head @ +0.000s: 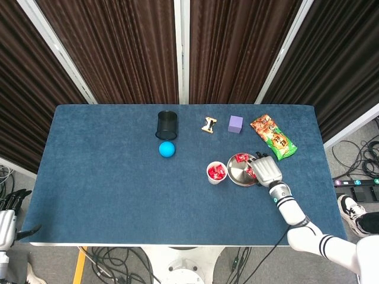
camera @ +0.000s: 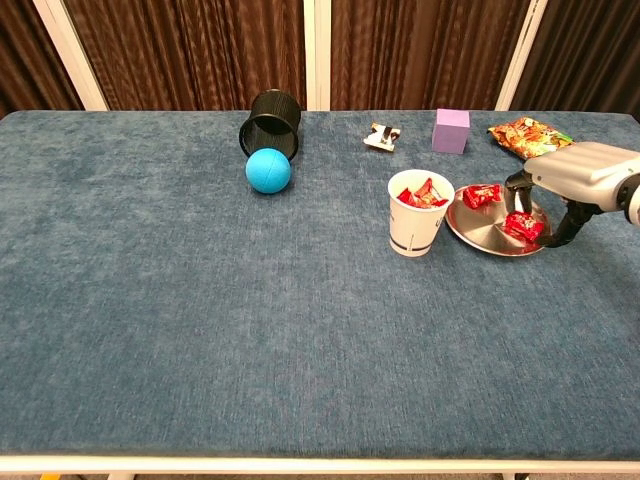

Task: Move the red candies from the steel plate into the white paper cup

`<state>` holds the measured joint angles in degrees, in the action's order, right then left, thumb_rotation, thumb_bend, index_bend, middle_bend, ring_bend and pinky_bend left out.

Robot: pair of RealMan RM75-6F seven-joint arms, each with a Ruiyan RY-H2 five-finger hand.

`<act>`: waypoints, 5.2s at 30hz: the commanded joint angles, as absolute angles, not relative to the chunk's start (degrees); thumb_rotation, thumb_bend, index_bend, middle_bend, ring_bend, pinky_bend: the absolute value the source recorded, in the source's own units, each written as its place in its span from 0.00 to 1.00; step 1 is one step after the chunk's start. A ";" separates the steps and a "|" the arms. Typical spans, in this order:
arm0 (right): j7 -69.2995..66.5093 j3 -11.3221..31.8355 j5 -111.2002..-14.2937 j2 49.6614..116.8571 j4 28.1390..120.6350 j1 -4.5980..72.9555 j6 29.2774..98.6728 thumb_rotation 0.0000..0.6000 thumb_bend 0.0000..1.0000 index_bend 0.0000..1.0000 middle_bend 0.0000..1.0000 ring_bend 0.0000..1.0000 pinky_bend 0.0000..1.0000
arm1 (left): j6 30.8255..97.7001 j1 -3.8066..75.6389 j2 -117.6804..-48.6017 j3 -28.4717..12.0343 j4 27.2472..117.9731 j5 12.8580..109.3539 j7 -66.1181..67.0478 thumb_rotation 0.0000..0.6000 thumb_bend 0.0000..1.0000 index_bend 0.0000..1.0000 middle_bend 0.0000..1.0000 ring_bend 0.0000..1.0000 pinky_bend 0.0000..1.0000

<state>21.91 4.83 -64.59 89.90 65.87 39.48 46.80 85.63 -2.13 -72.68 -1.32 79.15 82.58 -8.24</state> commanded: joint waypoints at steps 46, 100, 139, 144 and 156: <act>18.68 5.35 -67.88 93.18 60.88 38.92 47.41 1.00 0.26 0.50 0.47 0.21 0.25 | 84.85 -2.06 -72.68 -1.12 79.03 82.46 -8.83 1.00 0.00 0.24 0.24 0.15 0.20; 12.14 10.54 -73.96 86.51 78.15 43.12 53.22 1.00 0.13 0.39 0.39 0.19 0.27 | 85.95 -2.54 -72.13 -1.30 79.54 82.46 -8.86 1.00 0.00 0.24 0.24 0.15 0.20; 18.25 8.94 -65.10 98.00 52.83 45.50 43.71 1.00 0.19 0.49 0.42 0.20 0.27 | 85.18 -2.67 -72.55 -1.19 78.98 81.95 -9.08 1.00 0.00 0.24 0.24 0.15 0.20; 17.54 8.34 -66.19 97.38 54.31 44.83 44.25 1.00 0.19 0.50 0.43 0.20 0.27 | 85.13 -2.55 -72.61 -1.23 78.93 82.09 -9.12 1.00 0.00 0.24 0.24 0.15 0.20; 18.77 9.14 -65.18 98.18 53.49 44.97 44.07 1.00 0.19 0.51 0.44 0.21 0.27 | 84.96 -2.56 -72.65 -1.20 78.78 81.99 -9.15 1.00 0.00 0.24 0.24 0.15 0.20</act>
